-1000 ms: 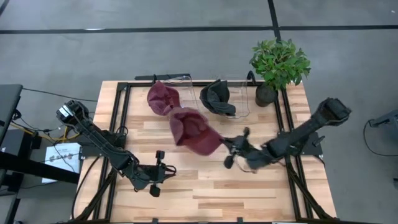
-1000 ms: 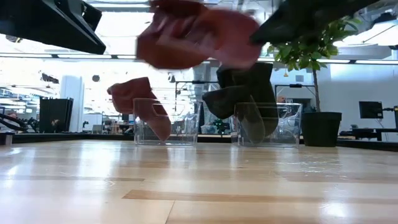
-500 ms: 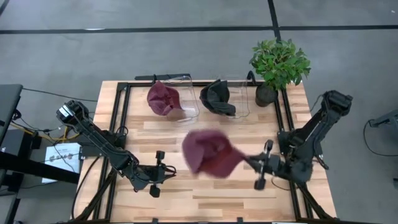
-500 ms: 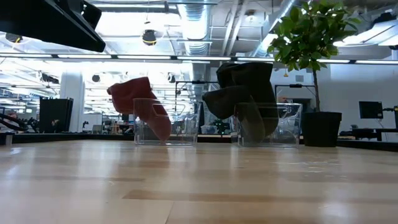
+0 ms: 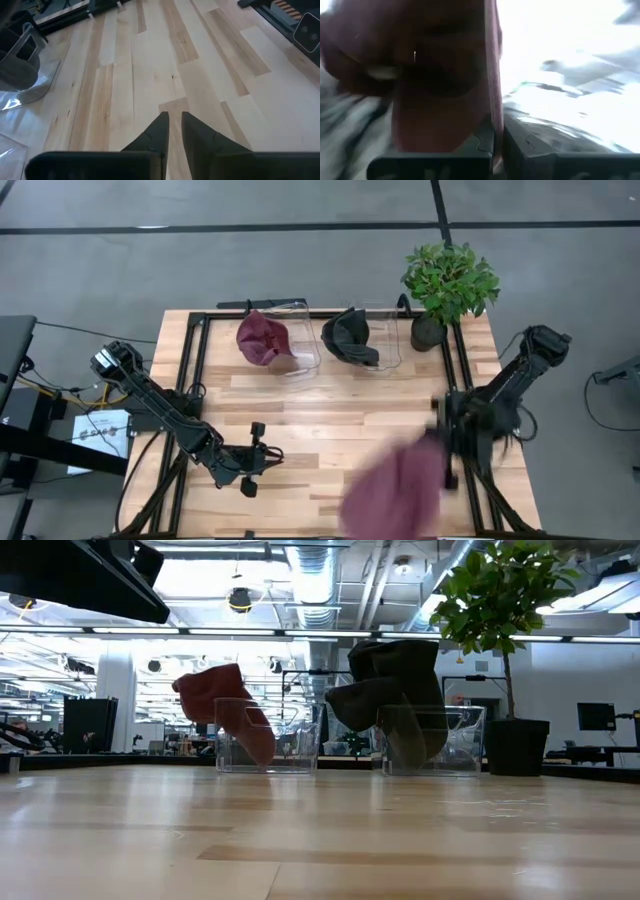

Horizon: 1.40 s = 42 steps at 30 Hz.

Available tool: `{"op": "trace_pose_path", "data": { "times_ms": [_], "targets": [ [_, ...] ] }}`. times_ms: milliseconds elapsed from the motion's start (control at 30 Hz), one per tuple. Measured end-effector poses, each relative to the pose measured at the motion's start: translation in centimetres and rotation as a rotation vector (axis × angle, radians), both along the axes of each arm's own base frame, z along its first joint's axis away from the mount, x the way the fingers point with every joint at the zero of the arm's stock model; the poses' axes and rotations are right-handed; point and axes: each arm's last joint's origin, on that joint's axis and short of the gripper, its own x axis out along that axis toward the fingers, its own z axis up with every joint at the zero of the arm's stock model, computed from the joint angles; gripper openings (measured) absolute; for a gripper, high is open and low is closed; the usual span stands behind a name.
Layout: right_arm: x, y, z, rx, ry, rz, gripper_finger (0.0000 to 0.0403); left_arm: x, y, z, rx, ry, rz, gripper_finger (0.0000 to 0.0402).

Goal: Pick & Place hat
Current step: Put the red cap in the left transparent bin

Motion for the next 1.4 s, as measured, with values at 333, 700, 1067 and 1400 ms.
{"op": "trace_pose_path", "data": {
  "times_ms": [333, 700, 1067, 1400],
  "targets": [
    [3.7, -6.0, 0.2, 0.392, -0.022, -0.066, 0.0001, 0.0, 0.0, 0.0, -0.002, -0.001, 0.001, 0.0049],
    [5.9, -9.5, -0.5, 0.509, 0.064, 0.077, 0.0001, 0.0, 0.0, 0.0, -0.008, -0.005, 0.002, 0.0049],
    [5.7, -10.1, 0.4, 0.471, -0.061, 0.178, 0.0001, 0.0, 0.0, 0.0, -0.018, -0.005, 0.007, 0.0049],
    [7.7, -11.4, -1.1, 0.572, -0.013, 0.335, 0.0001, 0.0, 0.0, 0.0, -0.021, -0.005, 0.009, 0.0049]
  ]
}}
